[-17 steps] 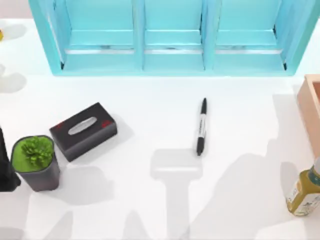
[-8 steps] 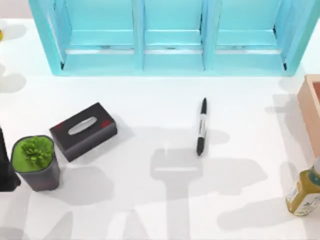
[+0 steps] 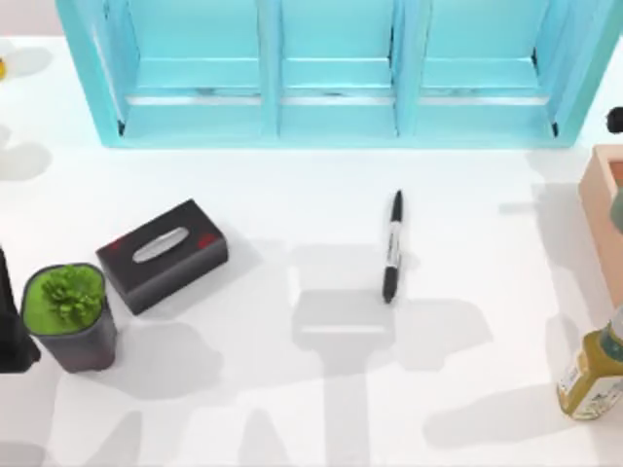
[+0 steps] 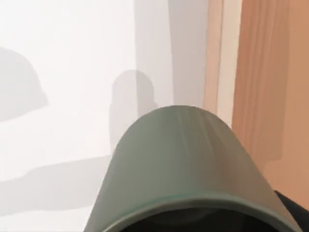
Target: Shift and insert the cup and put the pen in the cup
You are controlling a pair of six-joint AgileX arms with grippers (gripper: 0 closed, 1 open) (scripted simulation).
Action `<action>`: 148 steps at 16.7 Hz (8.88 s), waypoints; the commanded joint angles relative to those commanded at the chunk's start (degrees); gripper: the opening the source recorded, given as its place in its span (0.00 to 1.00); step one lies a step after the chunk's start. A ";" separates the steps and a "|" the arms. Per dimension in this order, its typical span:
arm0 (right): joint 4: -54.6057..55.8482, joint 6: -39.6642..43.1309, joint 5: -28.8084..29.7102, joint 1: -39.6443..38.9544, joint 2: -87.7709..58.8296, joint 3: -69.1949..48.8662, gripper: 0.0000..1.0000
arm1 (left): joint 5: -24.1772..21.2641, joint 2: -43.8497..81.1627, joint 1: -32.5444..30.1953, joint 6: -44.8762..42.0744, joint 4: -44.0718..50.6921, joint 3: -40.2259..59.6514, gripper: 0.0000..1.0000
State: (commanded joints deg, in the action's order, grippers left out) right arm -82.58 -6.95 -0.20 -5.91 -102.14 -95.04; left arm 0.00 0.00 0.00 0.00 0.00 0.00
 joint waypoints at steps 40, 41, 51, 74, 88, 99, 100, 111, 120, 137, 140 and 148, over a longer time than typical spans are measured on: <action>21.89 -15.78 0.38 -15.79 -17.14 4.58 1.00 | 0.00 0.00 0.00 0.00 0.00 0.00 1.00; 21.89 -15.78 0.38 -15.79 -17.14 4.58 1.00 | 0.00 0.00 0.00 0.00 0.00 0.00 1.00; 12.39 -16.06 0.42 -15.46 -18.32 -5.24 1.00 | 0.00 0.00 0.00 0.00 0.00 0.00 1.00; -18.59 -27.51 4.35 -22.58 -40.15 -53.87 1.00 | 0.00 0.00 0.00 0.00 0.00 0.00 1.00; -20.89 -38.43 7.90 -28.89 -62.31 -77.95 1.00 | 0.00 0.00 0.00 0.00 0.00 0.00 1.00; -9.73 -37.94 8.30 -28.36 -57.15 -58.53 1.00 | 0.00 0.00 0.00 0.00 0.00 0.00 1.00; -8.14 -37.87 8.29 -28.31 -56.34 -56.15 1.00 | 0.00 0.00 0.00 0.00 0.00 0.00 1.00; 7.79 -37.24 8.23 -27.75 -48.32 -32.26 1.00 | 0.00 0.00 0.00 0.00 0.00 0.00 1.00; 10.80 -37.13 8.23 -27.66 -46.83 -27.78 1.00 | 0.00 0.00 0.00 0.00 0.00 0.00 1.00; 10.80 -37.13 8.23 -27.66 -46.83 -27.78 0.00 | 0.00 0.00 0.00 0.00 0.00 0.00 1.00; 10.80 -37.13 8.23 -27.66 -46.83 -27.78 0.00 | 0.00 0.00 0.00 0.00 0.00 0.00 1.00; 9.88 -39.43 6.48 -29.02 -41.98 -27.10 0.00 | 0.00 0.00 0.00 0.00 0.00 0.00 1.00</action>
State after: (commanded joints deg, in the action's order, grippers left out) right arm -72.70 -46.38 6.28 -34.93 -144.12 -122.14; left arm 0.00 0.00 0.00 0.00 0.00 0.00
